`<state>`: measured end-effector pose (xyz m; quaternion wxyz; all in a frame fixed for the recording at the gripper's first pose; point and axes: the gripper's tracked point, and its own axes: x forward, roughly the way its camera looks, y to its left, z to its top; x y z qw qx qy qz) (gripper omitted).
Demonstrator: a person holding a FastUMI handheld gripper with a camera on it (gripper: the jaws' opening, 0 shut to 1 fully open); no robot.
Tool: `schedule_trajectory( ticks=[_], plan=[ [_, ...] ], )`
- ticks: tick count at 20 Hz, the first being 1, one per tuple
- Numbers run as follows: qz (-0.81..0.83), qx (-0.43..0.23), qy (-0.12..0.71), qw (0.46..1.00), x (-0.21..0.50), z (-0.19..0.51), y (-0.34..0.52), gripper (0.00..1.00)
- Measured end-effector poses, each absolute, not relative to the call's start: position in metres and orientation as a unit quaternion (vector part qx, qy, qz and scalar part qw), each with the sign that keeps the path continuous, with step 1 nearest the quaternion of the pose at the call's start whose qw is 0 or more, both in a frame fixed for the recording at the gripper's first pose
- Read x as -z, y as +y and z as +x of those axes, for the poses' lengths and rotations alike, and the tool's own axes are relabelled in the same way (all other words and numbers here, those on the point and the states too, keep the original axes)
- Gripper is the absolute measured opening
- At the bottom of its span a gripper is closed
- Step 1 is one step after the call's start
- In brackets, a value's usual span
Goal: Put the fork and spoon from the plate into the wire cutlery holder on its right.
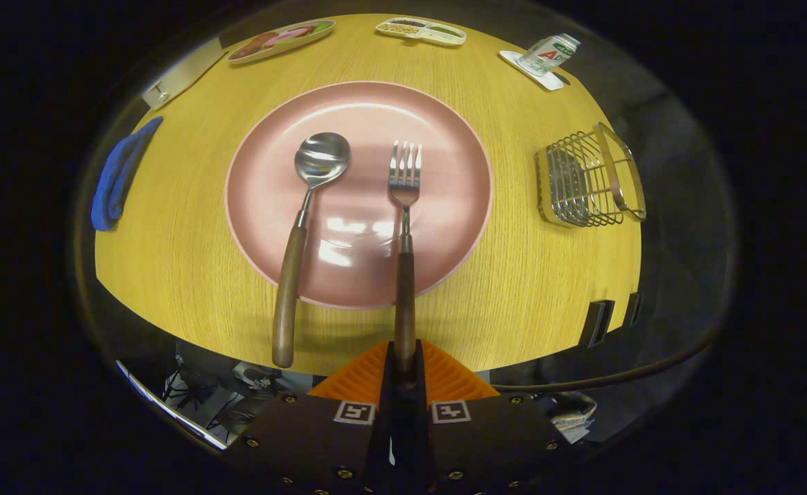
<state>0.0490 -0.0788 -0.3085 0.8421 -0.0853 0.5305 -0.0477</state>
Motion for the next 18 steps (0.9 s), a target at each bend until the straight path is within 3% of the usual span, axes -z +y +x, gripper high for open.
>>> schedule_trajectory(
  ticks=[6,18],
  plan=[
    [-0.076,0.051,0.506,0.858,0.288,0.052,-0.075,0.05],
    [-0.081,0.117,0.455,0.879,0.209,0.046,-0.107,0.05]
  ],
)
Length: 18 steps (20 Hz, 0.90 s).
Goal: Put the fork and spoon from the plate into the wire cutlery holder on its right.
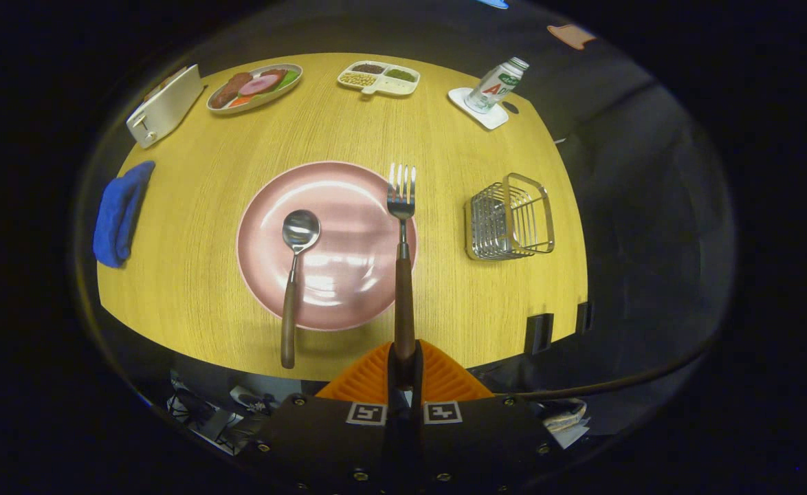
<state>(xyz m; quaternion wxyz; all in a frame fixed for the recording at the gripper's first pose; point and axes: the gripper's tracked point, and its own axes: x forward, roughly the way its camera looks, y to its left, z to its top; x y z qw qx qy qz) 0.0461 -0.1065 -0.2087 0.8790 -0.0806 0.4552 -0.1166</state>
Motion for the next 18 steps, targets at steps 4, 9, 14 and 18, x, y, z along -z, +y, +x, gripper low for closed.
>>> schedule_trajectory(
  ticks=[4,9,14,18],
  plan=[
    [-0.058,0.145,0.446,0.881,0.189,0.044,-0.137,0.05],
    [-0.026,0.173,0.457,0.872,0.189,0.044,-0.181,0.05],
    [0.001,0.188,0.475,0.86,0.199,0.044,-0.212,0.05],
    [0.007,0.181,0.487,0.854,0.204,0.055,-0.225,0.05]
  ],
)
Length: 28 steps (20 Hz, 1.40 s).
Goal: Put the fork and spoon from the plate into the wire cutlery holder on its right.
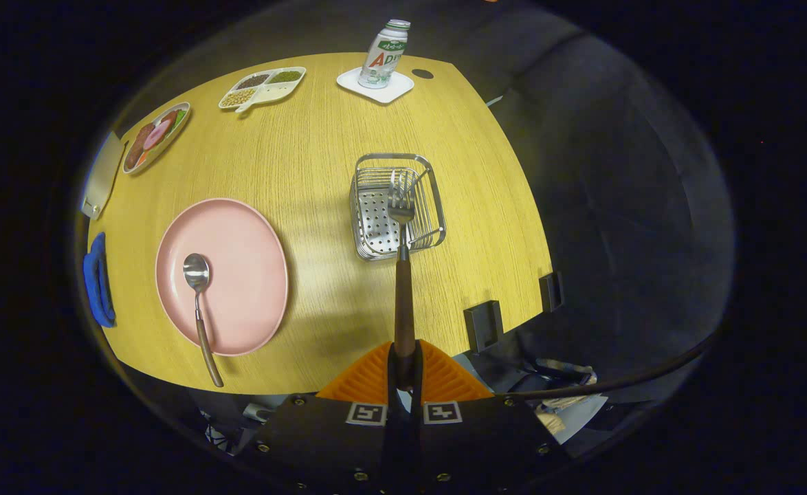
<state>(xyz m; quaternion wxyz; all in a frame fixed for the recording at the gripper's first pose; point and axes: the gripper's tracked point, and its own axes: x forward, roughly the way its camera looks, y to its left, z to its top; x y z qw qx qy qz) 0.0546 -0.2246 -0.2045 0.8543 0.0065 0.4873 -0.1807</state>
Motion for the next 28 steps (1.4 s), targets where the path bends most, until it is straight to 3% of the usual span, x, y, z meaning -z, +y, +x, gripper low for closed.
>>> schedule_trajectory(
  ticks=[3,4,9,11,21,28],
  plan=[
    [0.003,0.165,0.498,0.851,0.204,0.06,-0.226,0.05],
    [-0.005,0.168,0.495,0.852,0.2,0.062,-0.229,0.11],
    [-0.013,0.171,0.475,0.863,0.177,0.065,-0.227,0.18],
    [-0.012,0.174,0.464,0.868,0.168,0.065,-0.224,0.28],
    [-0.054,0.18,0.436,0.88,0.134,0.056,-0.188,0.28],
    [-0.07,0.137,0.44,0.885,0.146,0.049,-0.106,0.28]
  ],
)
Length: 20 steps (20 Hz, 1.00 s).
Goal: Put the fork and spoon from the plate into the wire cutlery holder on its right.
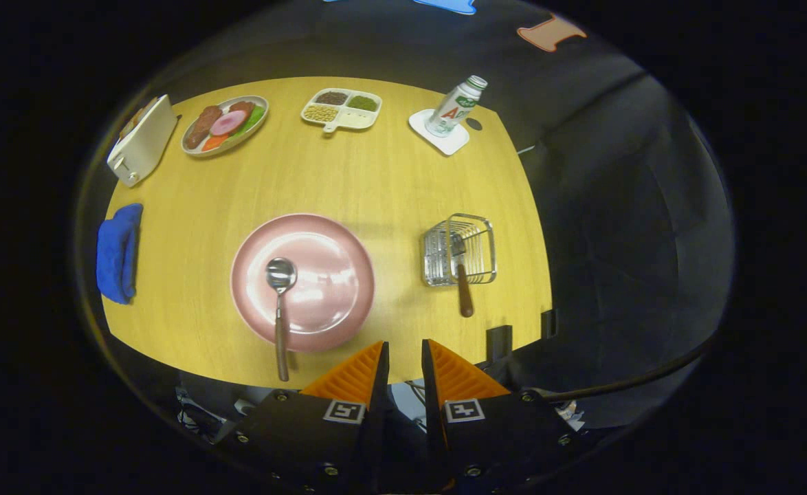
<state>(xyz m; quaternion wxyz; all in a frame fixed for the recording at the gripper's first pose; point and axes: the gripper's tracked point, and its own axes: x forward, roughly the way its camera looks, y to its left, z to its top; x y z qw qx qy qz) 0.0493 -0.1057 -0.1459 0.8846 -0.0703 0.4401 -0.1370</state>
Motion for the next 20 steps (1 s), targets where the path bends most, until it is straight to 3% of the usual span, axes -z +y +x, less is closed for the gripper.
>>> schedule_trajectory(
  ticks=[10,20],
  plan=[
    [-0.1,0.067,0.472,0.873,0.198,0.038,-0.017,0.28],
    [-0.058,0.051,0.496,0.865,0.255,0.045,-0.005,0.28]
  ],
)
